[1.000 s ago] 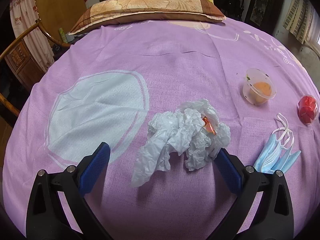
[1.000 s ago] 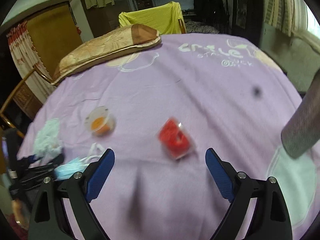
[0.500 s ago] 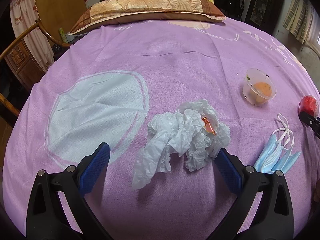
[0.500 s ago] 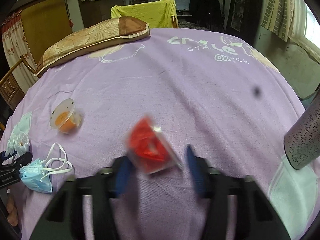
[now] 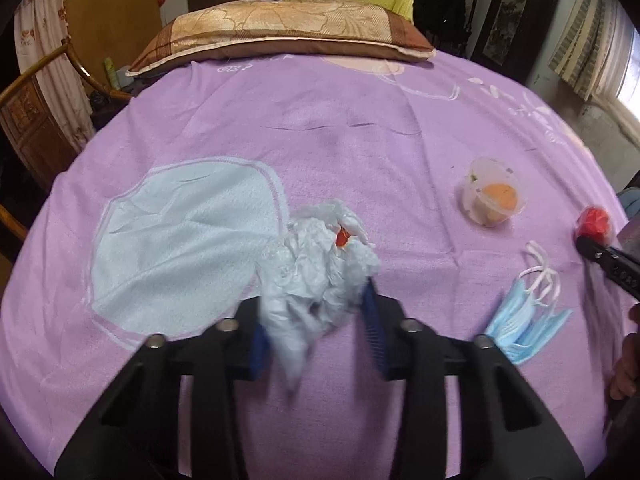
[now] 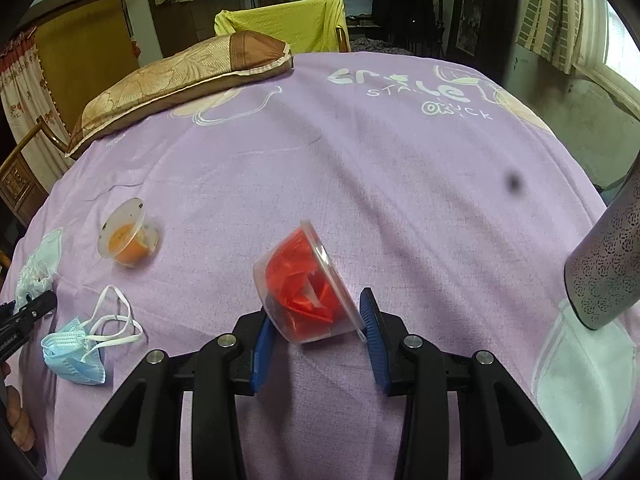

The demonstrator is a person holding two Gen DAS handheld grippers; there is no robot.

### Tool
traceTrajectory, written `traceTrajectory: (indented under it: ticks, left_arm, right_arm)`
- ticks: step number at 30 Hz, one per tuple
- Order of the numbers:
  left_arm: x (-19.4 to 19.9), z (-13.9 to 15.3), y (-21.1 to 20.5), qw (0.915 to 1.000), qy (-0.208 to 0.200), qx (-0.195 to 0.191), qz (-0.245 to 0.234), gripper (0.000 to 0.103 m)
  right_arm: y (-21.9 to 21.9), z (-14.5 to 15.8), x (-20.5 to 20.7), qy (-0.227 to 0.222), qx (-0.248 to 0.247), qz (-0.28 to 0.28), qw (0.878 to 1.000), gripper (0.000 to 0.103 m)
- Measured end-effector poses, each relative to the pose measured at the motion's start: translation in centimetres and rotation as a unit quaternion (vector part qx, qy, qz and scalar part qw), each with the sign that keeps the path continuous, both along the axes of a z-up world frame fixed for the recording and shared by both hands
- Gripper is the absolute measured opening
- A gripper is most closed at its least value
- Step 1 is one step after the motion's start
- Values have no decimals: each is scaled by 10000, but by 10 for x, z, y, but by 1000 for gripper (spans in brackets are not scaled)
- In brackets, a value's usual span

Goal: Collect trash
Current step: 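Close left tool on the white tissue while right tool grasps the red-filled clear cup, then carry both items down to the red wastebasket and open both tools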

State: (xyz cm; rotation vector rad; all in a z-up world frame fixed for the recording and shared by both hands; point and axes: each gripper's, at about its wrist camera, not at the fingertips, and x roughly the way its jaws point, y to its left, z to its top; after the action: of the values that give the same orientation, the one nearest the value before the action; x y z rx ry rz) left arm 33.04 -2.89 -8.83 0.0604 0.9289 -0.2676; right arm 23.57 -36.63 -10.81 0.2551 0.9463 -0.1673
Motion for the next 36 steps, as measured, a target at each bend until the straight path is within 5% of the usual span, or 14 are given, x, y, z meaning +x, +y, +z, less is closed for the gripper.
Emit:
traceTrajectory:
  ticks: [13, 23, 24, 26, 36]
  left_arm:
    - [-17, 20, 4, 9984, -551, -103, -41, 31]
    - [-64, 29, 10, 9983, -527, -264, -7, 31]
    - [-68, 30, 10, 9981, -563, -242, -18, 31]
    - [-77, 35, 10, 9976, -654, -212, -21, 31]
    - [-83, 43, 13, 9971, -679, -342, 5, 31]
  right_arm:
    - [0, 19, -12, -316, 241, 18, 9992, 37]
    - [19, 40, -36, -610, 276, 319, 9972, 28]
    - [18, 40, -37, -623, 215, 269, 9975, 29]
    - [13, 39, -36, -590, 189, 228, 9978, 53]
    - [15, 21, -5, -464, -100, 303, 9984, 60]
